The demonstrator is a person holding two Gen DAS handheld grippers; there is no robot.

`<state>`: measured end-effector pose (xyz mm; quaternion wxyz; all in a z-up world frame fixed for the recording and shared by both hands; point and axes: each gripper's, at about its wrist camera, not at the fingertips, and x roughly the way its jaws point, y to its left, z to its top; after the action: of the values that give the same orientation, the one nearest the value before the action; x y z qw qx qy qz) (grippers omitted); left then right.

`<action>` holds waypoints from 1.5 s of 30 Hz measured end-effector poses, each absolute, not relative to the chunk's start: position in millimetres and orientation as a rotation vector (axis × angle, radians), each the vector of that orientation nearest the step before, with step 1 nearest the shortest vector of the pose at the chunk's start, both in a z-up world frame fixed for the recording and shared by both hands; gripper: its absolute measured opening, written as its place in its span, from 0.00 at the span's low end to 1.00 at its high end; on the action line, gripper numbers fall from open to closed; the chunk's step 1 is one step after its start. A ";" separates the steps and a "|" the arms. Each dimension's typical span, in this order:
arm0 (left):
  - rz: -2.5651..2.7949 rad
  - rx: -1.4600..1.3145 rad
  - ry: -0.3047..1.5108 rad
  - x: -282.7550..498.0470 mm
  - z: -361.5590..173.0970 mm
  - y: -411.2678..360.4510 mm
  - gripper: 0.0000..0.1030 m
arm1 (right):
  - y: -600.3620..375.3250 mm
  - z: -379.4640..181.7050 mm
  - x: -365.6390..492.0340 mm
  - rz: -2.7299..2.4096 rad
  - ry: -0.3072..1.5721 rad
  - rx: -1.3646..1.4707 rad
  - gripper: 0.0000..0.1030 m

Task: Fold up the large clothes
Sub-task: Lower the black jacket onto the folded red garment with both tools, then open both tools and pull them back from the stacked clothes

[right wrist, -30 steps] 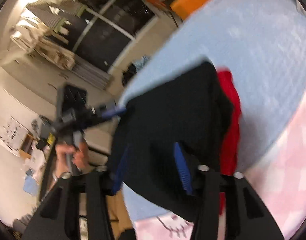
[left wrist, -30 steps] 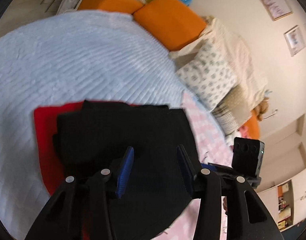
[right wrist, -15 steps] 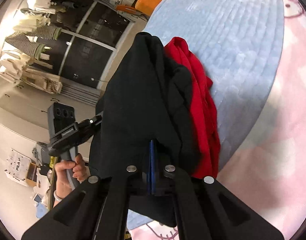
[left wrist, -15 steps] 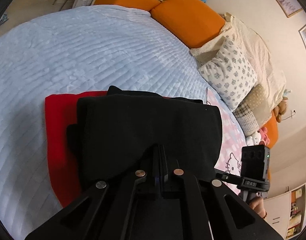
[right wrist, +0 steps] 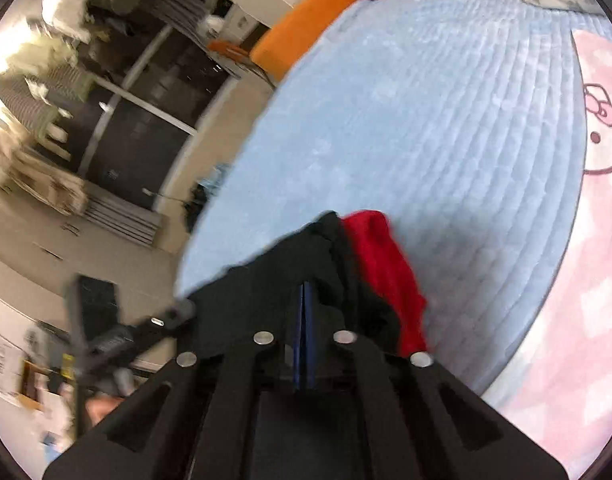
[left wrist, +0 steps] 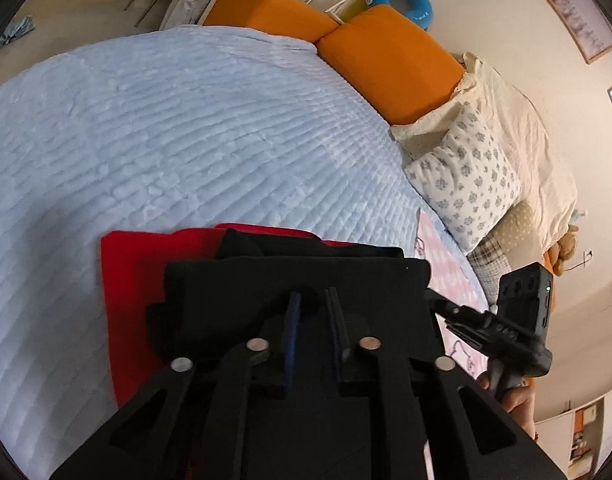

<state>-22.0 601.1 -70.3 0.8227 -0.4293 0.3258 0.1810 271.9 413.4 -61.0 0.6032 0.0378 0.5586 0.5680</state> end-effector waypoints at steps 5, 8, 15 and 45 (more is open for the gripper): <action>0.373 -0.956 0.655 -26.8 -84.9 607.6 0.08 | 414.5 -86.2 272.7 1.306 1.309 0.124 0.00; 0.390 -0.931 0.670 -26.1 -74.9 602.9 0.08 | 413.5 -75.4 268.9 1.299 1.276 0.087 0.01; 0.401 -0.728 0.580 -68.1 -18.8 541.9 0.34 | 365.5 -22.8 246.1 1.447 1.192 0.144 0.06; 0.747 -0.319 0.491 -135.0 -17.7 312.9 0.97 | 189.8 -20.8 25.1 1.165 0.533 -0.321 0.95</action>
<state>-135.0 312.9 -17.7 0.8895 -0.1535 0.2363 0.3598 25.1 189.8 -20.8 0.7898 -0.1489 0.2475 0.5412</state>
